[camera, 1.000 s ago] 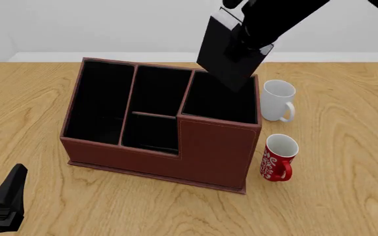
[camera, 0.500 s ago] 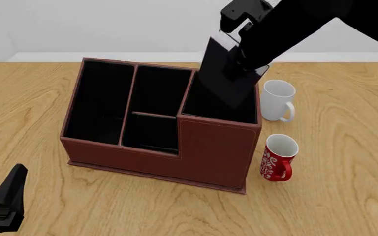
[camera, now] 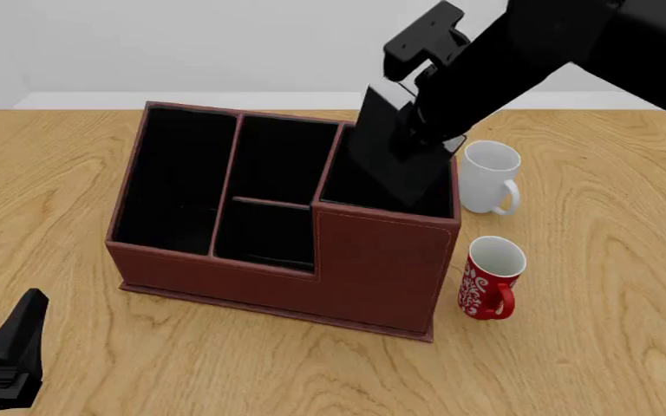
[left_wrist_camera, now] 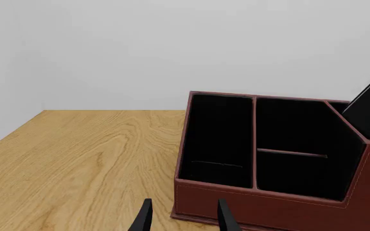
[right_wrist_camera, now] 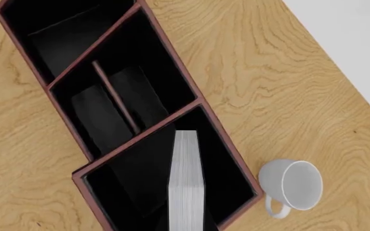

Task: Pick up the book and place it in the right compartment of the caddy.

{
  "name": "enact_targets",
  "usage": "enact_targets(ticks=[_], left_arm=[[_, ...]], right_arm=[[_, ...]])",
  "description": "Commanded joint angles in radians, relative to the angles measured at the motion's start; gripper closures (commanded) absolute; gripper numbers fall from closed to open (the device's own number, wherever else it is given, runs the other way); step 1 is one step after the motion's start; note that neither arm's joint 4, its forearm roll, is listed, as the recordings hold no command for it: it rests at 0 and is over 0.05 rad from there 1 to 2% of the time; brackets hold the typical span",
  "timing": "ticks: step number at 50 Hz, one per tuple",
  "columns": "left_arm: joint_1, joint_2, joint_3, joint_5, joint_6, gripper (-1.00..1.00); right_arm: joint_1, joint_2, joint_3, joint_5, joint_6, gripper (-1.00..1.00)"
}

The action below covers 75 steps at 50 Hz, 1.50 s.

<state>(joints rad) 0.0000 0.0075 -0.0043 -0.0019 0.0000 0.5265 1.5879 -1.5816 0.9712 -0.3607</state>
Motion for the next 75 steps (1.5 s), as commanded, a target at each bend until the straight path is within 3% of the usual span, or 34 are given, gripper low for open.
enact_targets(ticks=[1,47,57,75], left_arm=[[0.000,0.000,0.000,0.000,0.000,-1.00],[0.000,0.000,0.000,0.000,0.000,-1.00],[0.000,0.000,0.000,0.000,0.000,-1.00],[0.000,0.000,0.000,0.000,0.000,-1.00]], right_arm=[[-0.003,0.012,0.001,-0.025,0.029,1.00],[-0.023,0.112,0.026,-0.080,0.036,1.00],[-0.009,0.122,0.049,-0.106,0.061,1.00],[-0.031,0.150,0.070,-0.113,0.041,1.00]])
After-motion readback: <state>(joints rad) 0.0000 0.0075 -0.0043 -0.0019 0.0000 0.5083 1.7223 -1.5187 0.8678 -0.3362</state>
